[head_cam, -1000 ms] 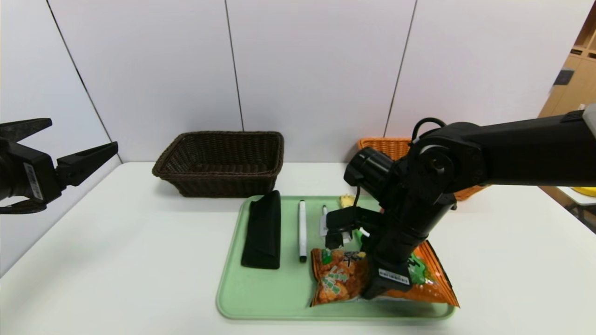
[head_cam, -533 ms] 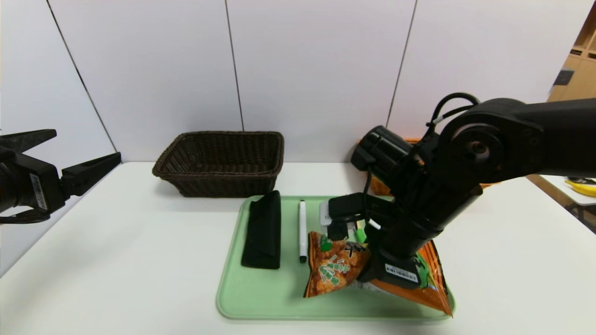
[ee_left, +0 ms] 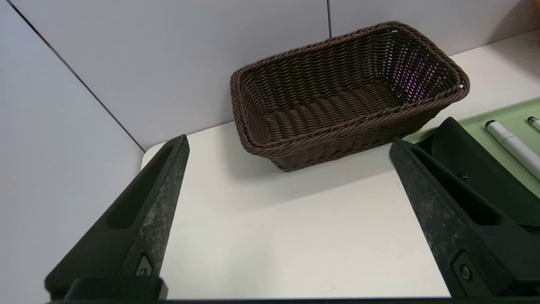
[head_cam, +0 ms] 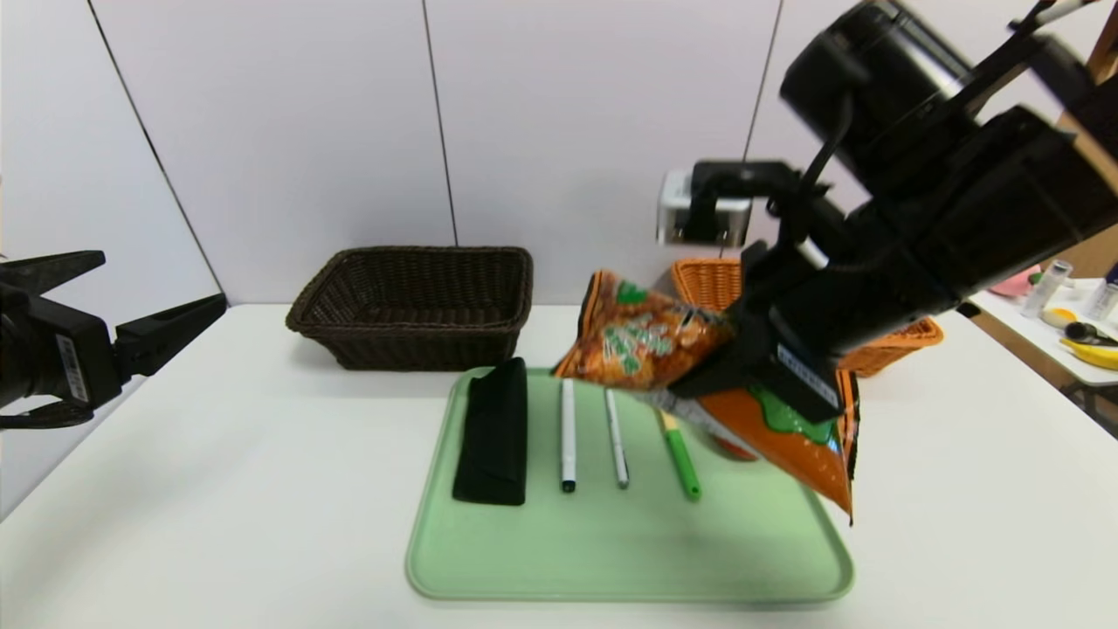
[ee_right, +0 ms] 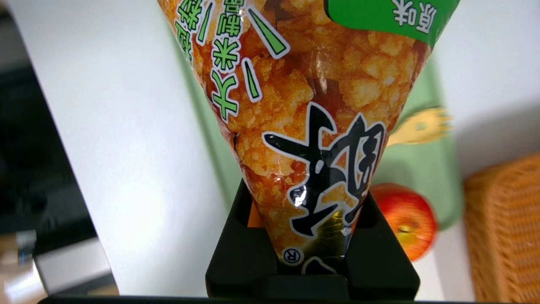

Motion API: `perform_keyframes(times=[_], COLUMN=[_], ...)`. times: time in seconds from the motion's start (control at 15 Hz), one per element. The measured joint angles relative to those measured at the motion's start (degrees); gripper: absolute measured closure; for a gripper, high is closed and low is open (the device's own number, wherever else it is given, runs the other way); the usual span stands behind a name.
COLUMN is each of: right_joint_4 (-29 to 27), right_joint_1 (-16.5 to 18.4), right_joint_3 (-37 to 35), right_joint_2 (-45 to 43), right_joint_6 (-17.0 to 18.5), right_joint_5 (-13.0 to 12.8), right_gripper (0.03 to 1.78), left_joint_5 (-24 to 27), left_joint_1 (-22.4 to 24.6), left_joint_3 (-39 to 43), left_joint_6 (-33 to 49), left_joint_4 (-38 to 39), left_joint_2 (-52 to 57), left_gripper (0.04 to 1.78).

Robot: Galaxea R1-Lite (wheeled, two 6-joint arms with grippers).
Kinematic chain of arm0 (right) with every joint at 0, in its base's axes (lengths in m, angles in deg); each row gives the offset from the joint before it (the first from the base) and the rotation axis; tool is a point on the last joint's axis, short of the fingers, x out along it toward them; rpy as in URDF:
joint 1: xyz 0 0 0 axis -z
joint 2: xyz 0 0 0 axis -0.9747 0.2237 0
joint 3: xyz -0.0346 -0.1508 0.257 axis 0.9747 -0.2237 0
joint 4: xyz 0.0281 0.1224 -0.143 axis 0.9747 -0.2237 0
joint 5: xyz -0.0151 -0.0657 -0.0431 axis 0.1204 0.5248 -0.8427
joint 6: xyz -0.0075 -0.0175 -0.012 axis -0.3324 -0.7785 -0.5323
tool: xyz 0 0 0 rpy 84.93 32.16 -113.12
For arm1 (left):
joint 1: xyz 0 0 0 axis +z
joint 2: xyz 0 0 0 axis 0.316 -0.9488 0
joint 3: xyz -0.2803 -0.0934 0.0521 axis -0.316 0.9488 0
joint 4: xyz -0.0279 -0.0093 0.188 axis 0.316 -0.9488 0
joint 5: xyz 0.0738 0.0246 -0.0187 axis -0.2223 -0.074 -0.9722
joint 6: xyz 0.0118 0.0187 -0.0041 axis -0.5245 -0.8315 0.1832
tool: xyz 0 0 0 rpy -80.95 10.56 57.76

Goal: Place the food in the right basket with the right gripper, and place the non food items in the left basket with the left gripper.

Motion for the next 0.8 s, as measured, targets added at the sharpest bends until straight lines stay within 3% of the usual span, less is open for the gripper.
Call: perform_keyframes(times=[0.13,0.27,0.4,0.53,0.67,0.73,0.8], right_joint_4=[4.4,14.4,26.6,39.5,52.7,59.2,63.4], right_joint_1=[4.4,9.3,13.6,18.0,24.3,28.1,30.7], right_joint_3=[4.4,1.4,-5.8,-14.9,-22.6,-25.4,-26.7], right_joint_2=[-1.0,-2.7,-4.8,-6.9,-8.1,-8.2,-7.8], right_joint_6=[7.0,15.7,25.0,32.0,35.3,35.8,36.0], right_joint_5=[-0.7,-3.3,-9.5,-17.2,-24.2,-26.6,-27.5], right_gripper=[1.47,1.47,1.47,1.47,1.47,1.47,1.47], left_joint_5=[-0.4,-0.9,-1.0,-1.7,-1.8,-1.8,-1.8], left_joint_1=[0.2,0.3,0.4,0.4,0.4,0.4,0.4], left_joint_3=[0.0,0.0,0.0,0.0,0.1,0.1,0.1], left_joint_6=[0.3,1.0,1.3,2.6,3.2,3.3,3.3], left_joint_4=[0.1,0.1,0.1,0.0,0.0,0.0,0.0], left_joint_2=[0.4,0.8,1.2,1.6,2.1,2.3,2.4], left_gripper=[0.13,0.13,0.13,0.13,0.13,0.13,0.13])
